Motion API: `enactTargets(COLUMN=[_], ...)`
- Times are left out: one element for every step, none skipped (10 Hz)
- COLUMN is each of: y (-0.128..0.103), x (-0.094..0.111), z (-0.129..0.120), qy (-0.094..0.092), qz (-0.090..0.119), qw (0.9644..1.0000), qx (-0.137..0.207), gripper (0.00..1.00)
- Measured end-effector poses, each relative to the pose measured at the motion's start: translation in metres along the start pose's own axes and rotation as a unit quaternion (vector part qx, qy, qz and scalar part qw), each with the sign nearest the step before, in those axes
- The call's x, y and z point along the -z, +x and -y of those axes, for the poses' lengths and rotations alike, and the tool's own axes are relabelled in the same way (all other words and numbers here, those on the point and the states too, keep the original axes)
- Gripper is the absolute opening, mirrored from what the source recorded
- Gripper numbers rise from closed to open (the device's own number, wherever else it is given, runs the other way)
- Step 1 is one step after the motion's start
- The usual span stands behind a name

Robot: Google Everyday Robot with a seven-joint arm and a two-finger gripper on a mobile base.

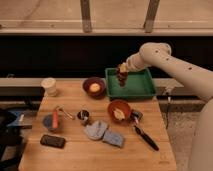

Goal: Place grapes in tray

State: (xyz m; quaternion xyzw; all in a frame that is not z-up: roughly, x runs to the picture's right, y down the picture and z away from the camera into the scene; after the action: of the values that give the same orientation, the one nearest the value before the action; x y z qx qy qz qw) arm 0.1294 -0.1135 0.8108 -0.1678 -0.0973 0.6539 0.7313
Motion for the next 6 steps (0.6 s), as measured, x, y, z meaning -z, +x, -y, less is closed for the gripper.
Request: enactTargets(y=[0.002, 0.005, 0.011, 0.015, 0.018, 0.02], x=[-0.005, -0.013, -0.025, -0.041, -0.052, -0.065], z=[0.005, 0.015, 0.026, 0.036, 0.041, 0.046], qy=[0.0, 0.0, 0.001, 0.0, -0.001, -0.003], qz=[-0.003, -0.006, -0.011, -0.019, -0.026, -0.033], qw=[0.9999, 0.9994, 0.9986, 0.9972, 0.9963, 0.9953], qx=[-0.014, -0.034, -0.052, -0.072, -0.082, -0.091], gripper=[0.0, 0.0, 0.0, 0.0, 0.0, 0.0])
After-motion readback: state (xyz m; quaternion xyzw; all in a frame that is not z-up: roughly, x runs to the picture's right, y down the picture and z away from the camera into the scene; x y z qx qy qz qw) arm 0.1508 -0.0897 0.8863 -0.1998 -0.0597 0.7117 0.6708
